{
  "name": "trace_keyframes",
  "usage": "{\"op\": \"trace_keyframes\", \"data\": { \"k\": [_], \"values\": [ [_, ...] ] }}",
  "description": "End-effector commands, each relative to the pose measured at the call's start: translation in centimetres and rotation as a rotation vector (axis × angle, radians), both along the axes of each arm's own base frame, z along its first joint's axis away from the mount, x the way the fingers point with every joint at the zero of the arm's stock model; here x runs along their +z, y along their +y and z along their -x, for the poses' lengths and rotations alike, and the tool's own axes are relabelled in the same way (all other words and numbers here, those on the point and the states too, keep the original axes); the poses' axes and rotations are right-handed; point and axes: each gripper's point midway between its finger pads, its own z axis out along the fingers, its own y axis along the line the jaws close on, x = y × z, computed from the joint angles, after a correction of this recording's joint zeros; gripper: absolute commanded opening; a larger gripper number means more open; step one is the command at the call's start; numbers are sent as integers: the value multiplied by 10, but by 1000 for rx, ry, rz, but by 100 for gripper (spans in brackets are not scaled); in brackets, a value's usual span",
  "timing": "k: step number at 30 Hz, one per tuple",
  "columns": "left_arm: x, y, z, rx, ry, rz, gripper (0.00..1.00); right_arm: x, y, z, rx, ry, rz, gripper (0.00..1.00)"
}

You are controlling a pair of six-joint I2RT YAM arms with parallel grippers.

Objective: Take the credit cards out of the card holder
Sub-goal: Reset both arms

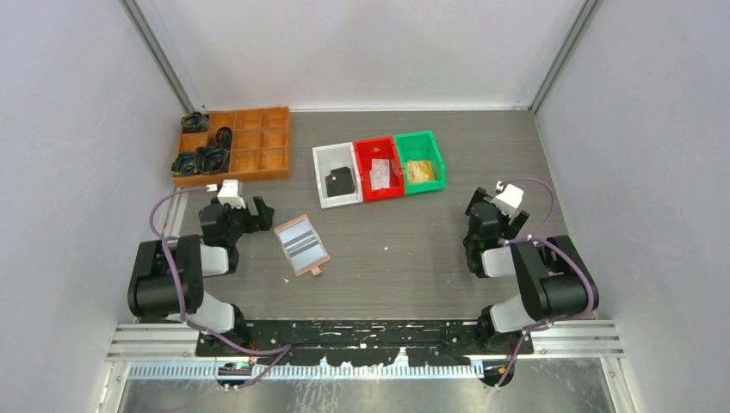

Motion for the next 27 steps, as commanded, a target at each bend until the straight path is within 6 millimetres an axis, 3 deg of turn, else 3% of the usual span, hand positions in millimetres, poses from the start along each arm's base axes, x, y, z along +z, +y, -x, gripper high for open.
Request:
{"op": "trace_keyframes", "data": {
  "k": [1,5,8,11,27],
  "values": [
    [36,4,-21,28,-259,-58,100,28,13,-27,98,-138,5,99],
    [32,15,-23,115,-233,-58,100,14,32,-37,245,-119,12,100],
    [31,16,-32,138,-203,-70,100,7,26,-45,227,-63,-12,100],
    [23,3,-39,98,-129,-133,100,3,13,-51,215,-47,-80,100],
    [22,-1,-40,83,-128,-155,100,4,12,-50,216,-57,-74,100]
  ]
}}
